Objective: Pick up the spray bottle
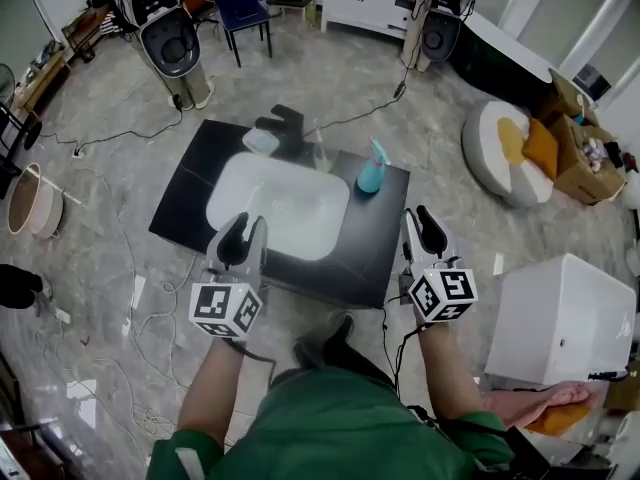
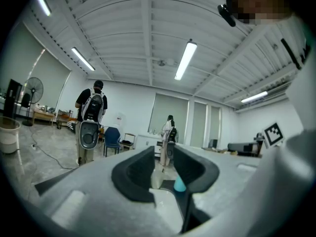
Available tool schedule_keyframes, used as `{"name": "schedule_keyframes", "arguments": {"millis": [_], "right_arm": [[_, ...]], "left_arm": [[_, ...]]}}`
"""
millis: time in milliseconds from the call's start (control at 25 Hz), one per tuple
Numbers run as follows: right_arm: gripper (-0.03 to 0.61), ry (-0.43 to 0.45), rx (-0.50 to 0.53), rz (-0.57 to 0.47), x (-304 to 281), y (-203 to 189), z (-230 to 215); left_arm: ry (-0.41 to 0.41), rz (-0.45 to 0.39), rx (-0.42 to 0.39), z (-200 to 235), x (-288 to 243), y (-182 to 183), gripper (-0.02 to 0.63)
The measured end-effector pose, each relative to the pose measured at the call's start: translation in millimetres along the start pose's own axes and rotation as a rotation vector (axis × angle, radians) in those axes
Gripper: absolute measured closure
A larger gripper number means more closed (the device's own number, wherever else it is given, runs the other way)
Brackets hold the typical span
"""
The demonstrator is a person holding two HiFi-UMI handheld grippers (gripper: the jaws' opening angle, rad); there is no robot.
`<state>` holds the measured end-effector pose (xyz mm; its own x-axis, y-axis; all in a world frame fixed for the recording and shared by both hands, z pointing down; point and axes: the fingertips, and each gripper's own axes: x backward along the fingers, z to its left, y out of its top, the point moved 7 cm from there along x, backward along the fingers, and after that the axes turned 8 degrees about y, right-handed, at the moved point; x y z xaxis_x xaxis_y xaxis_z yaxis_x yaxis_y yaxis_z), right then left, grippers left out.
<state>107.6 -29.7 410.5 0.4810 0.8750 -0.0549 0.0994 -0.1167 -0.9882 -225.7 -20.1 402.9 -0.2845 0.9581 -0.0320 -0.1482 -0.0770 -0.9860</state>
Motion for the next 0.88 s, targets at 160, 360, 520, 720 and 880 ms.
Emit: {"name": "schedule_keyframes", "arguments": {"millis": [160,360,520,720,880], "right_arm": [[0.472,0.026,-0.013,0.016,-28,0,-34],[0.472,0.063,-0.027,0.034,-59,-4,-81],[0.472,0.082,-0.048,0.044,-74,-12,-112],[0.472,0.092,-0.061,0.055,-86,-15,-141],[0.472,0.091,-0.072,0.074,-102,-27,-155]], "left_arm": [[0.011,0.012,-0.005,-11,-35,-2,0.494],[0.020,0.026,-0.015,-33,-85,-9,0.492],[0.016,0.046,-0.029,-49,-118,-19,0.489],[0.001,0.059,-0.045,-70,-151,-21,0.488],[-0.015,0.084,-0.048,-71,-169,-32,0.486]]}}
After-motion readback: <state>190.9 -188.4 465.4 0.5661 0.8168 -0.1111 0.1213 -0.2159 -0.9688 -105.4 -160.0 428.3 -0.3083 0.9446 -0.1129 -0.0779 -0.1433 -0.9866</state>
